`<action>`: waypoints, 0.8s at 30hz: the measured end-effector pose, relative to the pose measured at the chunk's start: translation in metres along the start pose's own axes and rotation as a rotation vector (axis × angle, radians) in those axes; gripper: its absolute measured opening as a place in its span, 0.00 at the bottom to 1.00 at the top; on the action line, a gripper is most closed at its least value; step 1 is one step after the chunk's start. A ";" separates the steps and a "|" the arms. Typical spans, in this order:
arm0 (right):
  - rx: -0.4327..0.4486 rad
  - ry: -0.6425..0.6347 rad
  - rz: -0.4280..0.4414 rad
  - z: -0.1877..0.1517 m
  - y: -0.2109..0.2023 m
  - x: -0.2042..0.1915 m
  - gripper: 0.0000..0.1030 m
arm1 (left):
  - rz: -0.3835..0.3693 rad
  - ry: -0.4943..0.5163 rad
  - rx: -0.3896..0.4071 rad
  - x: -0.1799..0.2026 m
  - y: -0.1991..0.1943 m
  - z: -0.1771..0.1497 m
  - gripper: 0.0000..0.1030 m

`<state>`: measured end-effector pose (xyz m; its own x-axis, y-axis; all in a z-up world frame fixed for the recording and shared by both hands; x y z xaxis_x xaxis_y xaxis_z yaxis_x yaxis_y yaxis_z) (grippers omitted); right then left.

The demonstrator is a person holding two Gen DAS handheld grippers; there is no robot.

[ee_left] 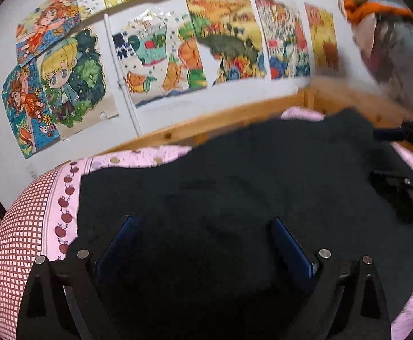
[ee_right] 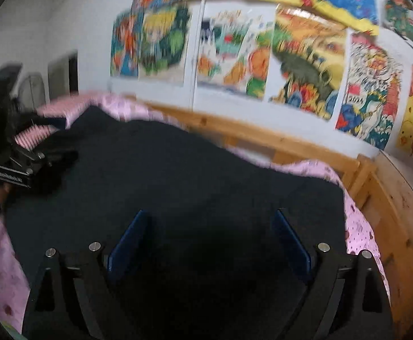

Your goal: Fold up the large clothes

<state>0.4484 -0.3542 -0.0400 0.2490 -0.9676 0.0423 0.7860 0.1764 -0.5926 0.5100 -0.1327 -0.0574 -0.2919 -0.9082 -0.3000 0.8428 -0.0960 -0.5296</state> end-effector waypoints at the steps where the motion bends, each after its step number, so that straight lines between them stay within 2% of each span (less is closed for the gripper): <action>1: -0.019 0.012 0.004 -0.003 0.007 0.004 0.85 | 0.024 0.004 -0.008 -0.001 0.004 -0.001 0.96; 4: -0.030 0.100 0.016 -0.003 0.021 0.024 0.85 | 0.071 0.004 0.010 -0.008 0.007 0.005 0.96; 7: -0.037 0.174 -0.009 -0.001 0.034 0.049 0.85 | 0.120 -0.019 -0.008 -0.021 0.020 0.008 0.96; 15: -0.101 0.241 -0.054 -0.007 0.080 0.078 0.85 | 0.251 -0.175 -0.174 -0.071 0.069 -0.006 1.00; 19: -0.134 0.267 -0.013 -0.017 0.097 0.081 0.86 | 0.177 -0.256 -0.281 -0.078 0.093 -0.022 1.00; 24: -0.130 0.309 0.025 -0.029 0.106 0.083 0.88 | 0.165 -0.260 -0.294 -0.073 0.102 -0.029 1.00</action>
<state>0.5359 -0.4214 -0.1226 0.0681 -0.9758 -0.2079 0.6983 0.1954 -0.6887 0.6042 -0.0639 -0.1129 -0.0082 -0.9778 -0.2095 0.6932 0.1454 -0.7059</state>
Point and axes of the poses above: each gripper's, at about its wrist camera, not at the fingertips, and y roughly the way its jaws point, x to its right, z to its top, the point moved 8 cm from there along y, roughly the way its jaws point, and after that the axes turned 7 degrees about z, right-handed, at the moved point
